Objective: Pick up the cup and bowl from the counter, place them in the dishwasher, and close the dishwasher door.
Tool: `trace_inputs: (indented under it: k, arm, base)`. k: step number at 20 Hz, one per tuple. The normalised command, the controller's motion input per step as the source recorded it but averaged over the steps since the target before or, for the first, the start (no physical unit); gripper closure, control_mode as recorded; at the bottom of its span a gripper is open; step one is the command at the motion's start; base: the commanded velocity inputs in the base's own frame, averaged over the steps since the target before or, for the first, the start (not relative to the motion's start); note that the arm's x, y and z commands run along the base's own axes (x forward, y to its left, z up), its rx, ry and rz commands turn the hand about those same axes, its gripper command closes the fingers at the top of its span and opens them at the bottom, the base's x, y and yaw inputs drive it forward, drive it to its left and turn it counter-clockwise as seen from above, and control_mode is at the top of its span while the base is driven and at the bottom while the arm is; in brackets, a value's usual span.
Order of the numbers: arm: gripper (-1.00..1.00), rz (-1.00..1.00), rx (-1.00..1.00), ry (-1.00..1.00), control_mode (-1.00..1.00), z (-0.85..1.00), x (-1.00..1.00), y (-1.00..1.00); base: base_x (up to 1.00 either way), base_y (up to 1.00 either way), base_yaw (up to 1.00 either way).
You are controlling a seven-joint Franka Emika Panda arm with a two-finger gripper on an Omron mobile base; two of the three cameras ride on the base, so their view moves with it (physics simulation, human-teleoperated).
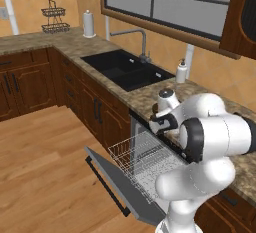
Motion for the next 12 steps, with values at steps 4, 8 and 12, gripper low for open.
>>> trace_inputs:
  k: [4,8,12]
  arm:
    - [1.0,0.0,-0.18,0.04,-1.0,0.0,-0.01,1.0]
    - [1.0,-0.01,-0.17,0.07,-1.0,-0.08,0.21,1.0]
    - [1.0,-0.01,-0.12,0.08,-1.0,-0.39,0.49,0.85]
  base:
    - [0.0,0.0,0.0]
    - [0.0,0.0,0.0]
    - [0.0,0.0,0.0]
